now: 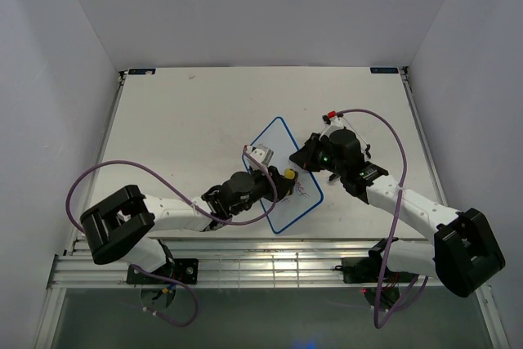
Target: Erase the whiteboard
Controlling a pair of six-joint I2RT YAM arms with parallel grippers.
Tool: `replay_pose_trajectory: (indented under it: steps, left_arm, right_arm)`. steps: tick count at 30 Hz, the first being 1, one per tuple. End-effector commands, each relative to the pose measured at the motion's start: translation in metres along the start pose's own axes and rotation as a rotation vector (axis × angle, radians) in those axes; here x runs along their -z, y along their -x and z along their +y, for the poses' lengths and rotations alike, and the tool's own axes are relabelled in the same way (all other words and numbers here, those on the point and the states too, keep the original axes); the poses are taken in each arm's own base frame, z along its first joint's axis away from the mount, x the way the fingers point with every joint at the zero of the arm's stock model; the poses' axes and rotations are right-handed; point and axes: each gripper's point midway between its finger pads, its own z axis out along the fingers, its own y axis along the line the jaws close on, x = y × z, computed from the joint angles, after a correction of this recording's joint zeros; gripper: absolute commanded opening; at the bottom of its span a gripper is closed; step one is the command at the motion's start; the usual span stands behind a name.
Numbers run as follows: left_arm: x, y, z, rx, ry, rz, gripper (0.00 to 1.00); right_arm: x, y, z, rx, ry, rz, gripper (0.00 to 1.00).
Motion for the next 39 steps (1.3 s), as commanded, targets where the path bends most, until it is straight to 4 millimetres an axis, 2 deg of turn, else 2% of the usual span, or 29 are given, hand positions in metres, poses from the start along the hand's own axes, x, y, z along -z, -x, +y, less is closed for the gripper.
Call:
replay_pose_trajectory:
  steps: [1,6,15,20,28,35,39]
  left_arm:
    - [0.02,-0.07,-0.018,-0.042,-0.113,0.269,0.0]
    - [0.018,-0.064,-0.019,-0.114,-0.134,0.251,0.0]
    - [0.016,-0.066,-0.048,-0.361,-0.269,0.221,0.0]
    - [0.018,-0.07,-0.065,-0.431,-0.316,0.185,0.0]
    - [0.017,-0.085,-0.079,-0.483,-0.33,0.19,0.0]
    - [0.013,-0.076,-0.06,-0.499,-0.222,0.158,0.0]
    - [0.012,-0.071,-0.034,-0.47,-0.133,0.164,0.0]
  right_arm:
    - [0.004,0.044,0.062,0.031,0.213,-0.15,0.08]
    - [0.007,0.04,0.063,0.039,0.224,-0.135,0.08]
    - [0.009,0.037,0.064,0.044,0.223,-0.105,0.08]
    - [0.01,0.037,0.068,0.055,0.236,-0.088,0.08]
    - [0.013,0.04,0.07,0.063,0.234,-0.097,0.08]
    - [0.014,0.037,0.064,0.071,0.208,-0.094,0.08]
    - [0.015,0.037,0.059,0.07,0.188,-0.103,0.08]
